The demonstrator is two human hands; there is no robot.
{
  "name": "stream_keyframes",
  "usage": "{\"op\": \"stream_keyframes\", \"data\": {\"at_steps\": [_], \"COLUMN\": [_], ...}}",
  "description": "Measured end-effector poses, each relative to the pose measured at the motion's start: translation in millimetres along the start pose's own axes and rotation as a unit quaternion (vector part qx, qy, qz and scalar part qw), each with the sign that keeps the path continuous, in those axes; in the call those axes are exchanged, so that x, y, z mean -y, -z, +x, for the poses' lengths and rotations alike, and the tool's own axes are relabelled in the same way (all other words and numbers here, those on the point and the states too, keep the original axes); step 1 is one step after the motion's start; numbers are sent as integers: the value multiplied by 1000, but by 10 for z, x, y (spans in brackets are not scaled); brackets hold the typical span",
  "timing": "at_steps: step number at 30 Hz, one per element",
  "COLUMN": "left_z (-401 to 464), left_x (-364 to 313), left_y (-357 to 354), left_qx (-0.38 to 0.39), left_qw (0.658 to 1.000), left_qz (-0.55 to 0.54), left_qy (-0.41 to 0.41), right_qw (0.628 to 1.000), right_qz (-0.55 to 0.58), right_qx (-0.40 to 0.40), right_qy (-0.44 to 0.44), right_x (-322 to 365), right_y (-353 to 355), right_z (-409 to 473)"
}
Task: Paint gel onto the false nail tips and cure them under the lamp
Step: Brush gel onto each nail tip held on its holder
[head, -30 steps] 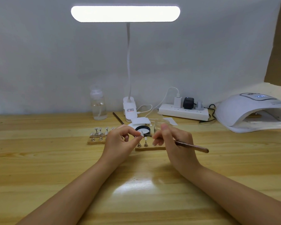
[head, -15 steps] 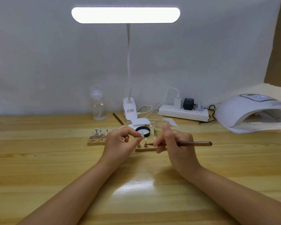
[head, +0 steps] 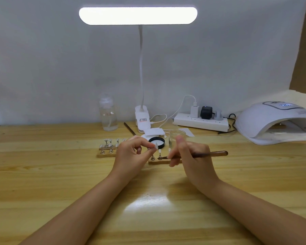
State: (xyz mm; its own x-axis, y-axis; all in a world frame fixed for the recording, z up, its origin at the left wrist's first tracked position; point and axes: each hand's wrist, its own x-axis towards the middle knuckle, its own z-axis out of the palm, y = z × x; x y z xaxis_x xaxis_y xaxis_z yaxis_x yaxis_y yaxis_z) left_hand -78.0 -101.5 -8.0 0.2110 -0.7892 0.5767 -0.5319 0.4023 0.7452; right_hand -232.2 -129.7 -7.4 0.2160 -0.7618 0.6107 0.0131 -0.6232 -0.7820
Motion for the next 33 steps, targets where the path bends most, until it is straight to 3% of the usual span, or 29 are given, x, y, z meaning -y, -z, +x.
{"op": "stream_keyframes", "data": {"at_steps": [5,9,13,17,21,25,29,33], "left_z": [-2,0,5,6,4,2,-4,-8], "left_x": [-9,2,15,26,25,15,25,4], "left_y": [0,-1,-1,-10,-1,-5,-1,-4], "left_qx": [-3,-3,-1,-2,-1,-3,-6,-11], "left_qw": [1000,1000,1000,1000,1000,1000,1000,1000], "left_qz": [-7,-5,-1,-8,-6,-9,-14,-14], "left_qy": [-7,-8,-13,-12,-19,-21,-14,-6], "right_qw": [998,1000,998,1000,999,999,999,999], "right_qz": [-24,21,-10,25,-14,33,-7,43], "right_qx": [-6,-14,-12,-15,-21,-15,-22,-15], "right_qy": [56,-2,55,-9,48,-10,36,-19], "right_x": [1,-11,-2,-14,0,20,0,40], "right_y": [5,-4,3,-3,-3,-3,6,4], "right_z": [24,10,22,1,31,0,25,15]}}
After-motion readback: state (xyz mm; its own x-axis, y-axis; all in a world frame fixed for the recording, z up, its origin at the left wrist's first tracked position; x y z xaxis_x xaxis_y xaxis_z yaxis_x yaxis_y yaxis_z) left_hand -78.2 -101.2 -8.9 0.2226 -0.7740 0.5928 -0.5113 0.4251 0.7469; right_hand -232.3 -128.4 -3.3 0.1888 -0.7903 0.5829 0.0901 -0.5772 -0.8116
